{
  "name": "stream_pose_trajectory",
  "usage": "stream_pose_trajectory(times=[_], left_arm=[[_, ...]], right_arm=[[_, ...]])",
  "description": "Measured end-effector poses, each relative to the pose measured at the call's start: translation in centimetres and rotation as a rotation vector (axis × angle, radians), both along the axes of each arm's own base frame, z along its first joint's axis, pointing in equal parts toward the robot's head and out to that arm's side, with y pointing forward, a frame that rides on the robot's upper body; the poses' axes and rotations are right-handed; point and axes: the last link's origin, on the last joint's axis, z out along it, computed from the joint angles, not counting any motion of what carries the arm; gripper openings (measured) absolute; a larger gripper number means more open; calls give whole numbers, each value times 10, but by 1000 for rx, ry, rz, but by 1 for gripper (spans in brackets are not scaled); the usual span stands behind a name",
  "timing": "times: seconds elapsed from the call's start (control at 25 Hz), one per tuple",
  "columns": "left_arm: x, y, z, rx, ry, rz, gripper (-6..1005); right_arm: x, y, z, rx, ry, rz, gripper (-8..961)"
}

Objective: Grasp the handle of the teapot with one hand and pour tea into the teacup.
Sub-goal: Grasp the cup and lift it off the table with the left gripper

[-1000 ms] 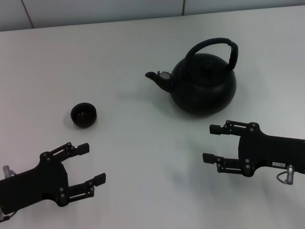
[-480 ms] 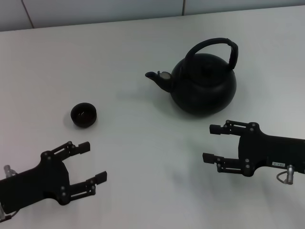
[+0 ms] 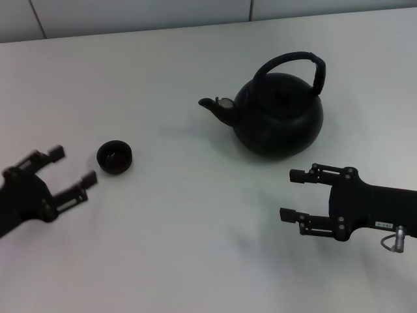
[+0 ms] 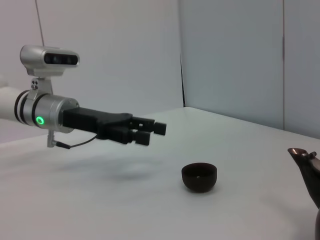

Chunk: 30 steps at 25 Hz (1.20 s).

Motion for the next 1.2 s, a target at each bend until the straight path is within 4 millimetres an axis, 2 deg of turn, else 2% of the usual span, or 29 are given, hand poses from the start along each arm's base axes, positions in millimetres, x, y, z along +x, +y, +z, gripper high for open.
stream_pose_trajectory(times=[0.44, 0.64, 0.68, 1.04, 1.2], left_arm=[[1, 5, 2, 31, -14, 11, 840], [-5, 8, -14, 7, 109, -2, 841], [-7, 9, -23, -12, 146, 5, 841], [-4, 14, -24, -10, 152, -3, 841], [1, 22, -31, -22, 155, 1, 839]], right_arm=[[-3, 4, 1, 4, 2, 13, 723], [-4, 6, 1, 4, 1, 18, 723], [-4, 6, 1, 4, 1, 19, 723], [-4, 5, 1, 4, 2, 17, 722], [-4, 5, 1, 5, 2, 16, 723]])
